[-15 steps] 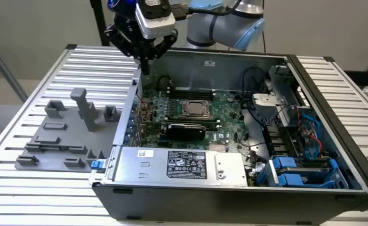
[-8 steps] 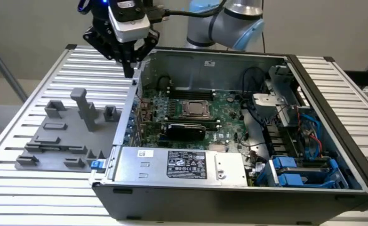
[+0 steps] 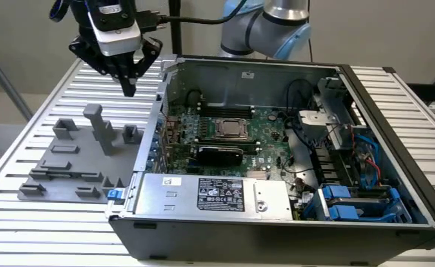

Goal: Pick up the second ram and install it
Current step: 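Reach for the second ram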

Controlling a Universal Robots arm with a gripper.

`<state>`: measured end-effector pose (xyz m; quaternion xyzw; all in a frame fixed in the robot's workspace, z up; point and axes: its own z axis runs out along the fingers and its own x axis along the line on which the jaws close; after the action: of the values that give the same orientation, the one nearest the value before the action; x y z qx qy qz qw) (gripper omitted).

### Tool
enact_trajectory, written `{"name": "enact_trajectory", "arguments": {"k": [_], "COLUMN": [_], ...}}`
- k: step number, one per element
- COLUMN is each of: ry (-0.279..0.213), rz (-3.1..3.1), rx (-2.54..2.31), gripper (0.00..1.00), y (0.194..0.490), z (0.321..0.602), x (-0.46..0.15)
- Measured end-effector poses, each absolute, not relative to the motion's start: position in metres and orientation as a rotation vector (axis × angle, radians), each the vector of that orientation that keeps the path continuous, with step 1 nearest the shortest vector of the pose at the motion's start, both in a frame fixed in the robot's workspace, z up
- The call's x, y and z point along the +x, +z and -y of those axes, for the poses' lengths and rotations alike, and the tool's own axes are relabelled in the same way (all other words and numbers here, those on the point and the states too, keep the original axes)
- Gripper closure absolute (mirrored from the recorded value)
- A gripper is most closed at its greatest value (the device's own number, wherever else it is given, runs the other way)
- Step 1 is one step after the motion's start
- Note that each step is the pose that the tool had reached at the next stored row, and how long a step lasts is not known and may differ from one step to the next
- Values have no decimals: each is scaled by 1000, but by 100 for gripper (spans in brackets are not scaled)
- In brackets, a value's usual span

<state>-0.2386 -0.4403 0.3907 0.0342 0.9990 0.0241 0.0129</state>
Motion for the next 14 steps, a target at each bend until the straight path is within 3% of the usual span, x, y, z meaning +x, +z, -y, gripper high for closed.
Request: {"name": "enact_trajectory", "arguments": {"k": [14], "ry": [75], "rz": [-3113], "rx": [107], "gripper": [100], "y": [375], "z": [445], "x": [-303]}}
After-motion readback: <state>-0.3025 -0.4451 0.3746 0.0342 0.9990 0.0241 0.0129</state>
